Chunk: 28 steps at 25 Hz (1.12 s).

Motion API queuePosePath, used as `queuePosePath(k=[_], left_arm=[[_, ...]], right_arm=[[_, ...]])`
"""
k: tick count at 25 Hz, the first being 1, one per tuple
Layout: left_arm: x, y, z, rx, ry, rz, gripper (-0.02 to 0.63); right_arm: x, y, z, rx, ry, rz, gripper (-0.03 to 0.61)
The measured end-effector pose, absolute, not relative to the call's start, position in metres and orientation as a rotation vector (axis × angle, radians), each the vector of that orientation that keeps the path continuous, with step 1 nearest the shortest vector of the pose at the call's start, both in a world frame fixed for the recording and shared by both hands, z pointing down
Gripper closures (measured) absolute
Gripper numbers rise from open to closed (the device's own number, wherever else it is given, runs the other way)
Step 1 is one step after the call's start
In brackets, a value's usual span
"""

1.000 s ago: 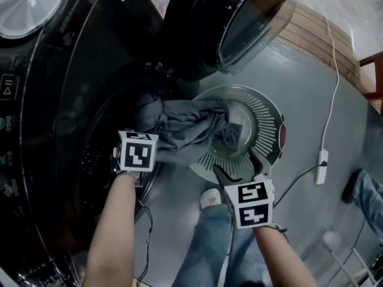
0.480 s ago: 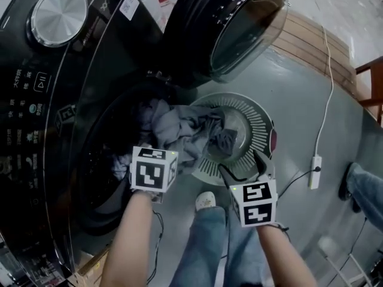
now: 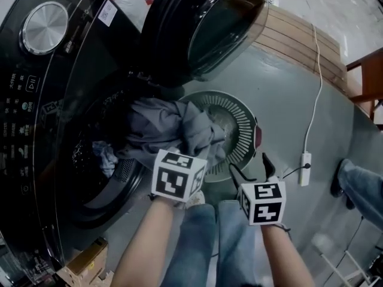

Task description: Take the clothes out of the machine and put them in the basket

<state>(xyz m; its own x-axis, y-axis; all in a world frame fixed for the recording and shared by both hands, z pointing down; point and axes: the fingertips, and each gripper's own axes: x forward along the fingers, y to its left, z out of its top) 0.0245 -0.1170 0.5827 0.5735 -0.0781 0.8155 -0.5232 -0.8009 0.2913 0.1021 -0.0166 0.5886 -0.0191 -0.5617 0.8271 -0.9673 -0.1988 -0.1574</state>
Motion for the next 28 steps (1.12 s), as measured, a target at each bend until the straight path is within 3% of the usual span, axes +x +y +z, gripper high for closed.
queuePosePath(k=[10, 12, 15, 16, 22, 28], left_arm=[[0.09, -0.072, 0.559, 2.36, -0.262, 1.058, 0.499], [0.086, -0.075, 0.567, 2.349, -0.315, 1.128, 0.448], [0.072, -0.092, 0.575, 2.354, -0.445, 1.196, 0.285], [0.065, -0.099, 0.577, 2.355, -0.49, 1.213, 0.261], [0.004, -0.132, 0.595, 2.359, -0.628, 1.406, 0.198], [-0.074, -0.153, 0.618, 2.398, -0.605, 1.8, 0.129]], right_arm=[[0.134, -0.006, 0.586, 1.824, -1.539, 1.123, 0.179], [0.134, -0.008, 0.585, 1.824, -1.541, 1.121, 0.179], [0.13, -0.009, 0.586, 1.813, -1.544, 1.123, 0.181], [0.129, -0.009, 0.587, 1.811, -1.548, 1.125, 0.183], [0.113, -0.009, 0.592, 1.779, -1.564, 1.138, 0.183], [0.096, -0.015, 0.597, 1.741, -1.586, 1.14, 0.183]])
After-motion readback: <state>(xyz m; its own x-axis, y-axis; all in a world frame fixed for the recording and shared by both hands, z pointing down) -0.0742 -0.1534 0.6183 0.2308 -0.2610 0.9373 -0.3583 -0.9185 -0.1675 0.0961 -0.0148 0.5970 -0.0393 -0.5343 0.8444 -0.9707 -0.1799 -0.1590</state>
